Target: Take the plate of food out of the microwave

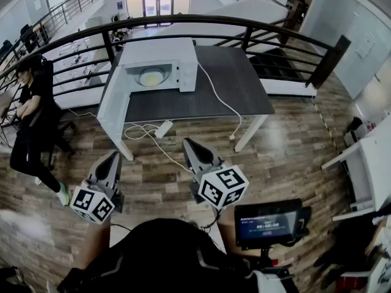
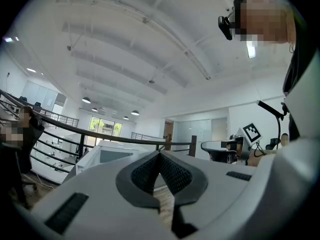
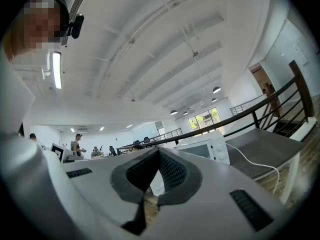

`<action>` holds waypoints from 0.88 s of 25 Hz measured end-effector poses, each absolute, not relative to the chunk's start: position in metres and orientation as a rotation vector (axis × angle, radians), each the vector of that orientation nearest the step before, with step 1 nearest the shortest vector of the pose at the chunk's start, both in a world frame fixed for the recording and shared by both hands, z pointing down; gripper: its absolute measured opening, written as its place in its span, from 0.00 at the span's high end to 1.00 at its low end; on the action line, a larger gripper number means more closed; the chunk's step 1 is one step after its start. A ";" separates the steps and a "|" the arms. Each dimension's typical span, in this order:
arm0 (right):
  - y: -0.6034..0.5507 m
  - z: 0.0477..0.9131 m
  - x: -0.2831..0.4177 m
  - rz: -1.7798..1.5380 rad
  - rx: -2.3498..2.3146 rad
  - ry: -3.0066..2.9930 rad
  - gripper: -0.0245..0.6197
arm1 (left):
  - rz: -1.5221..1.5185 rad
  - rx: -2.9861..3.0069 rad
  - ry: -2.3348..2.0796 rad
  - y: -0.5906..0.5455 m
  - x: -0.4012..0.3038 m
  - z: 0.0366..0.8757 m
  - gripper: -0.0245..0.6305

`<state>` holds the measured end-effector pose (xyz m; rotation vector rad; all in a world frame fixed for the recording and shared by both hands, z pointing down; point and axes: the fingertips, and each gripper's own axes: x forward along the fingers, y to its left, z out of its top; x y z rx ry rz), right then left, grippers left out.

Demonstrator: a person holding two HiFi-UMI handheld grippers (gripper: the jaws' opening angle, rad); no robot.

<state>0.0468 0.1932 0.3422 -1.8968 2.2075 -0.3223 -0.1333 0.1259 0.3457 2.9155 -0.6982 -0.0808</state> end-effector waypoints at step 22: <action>0.187 0.343 0.025 -0.304 -1.854 2.234 0.96 | -0.099 2.896 -0.627 0.131 -0.148 0.347 0.96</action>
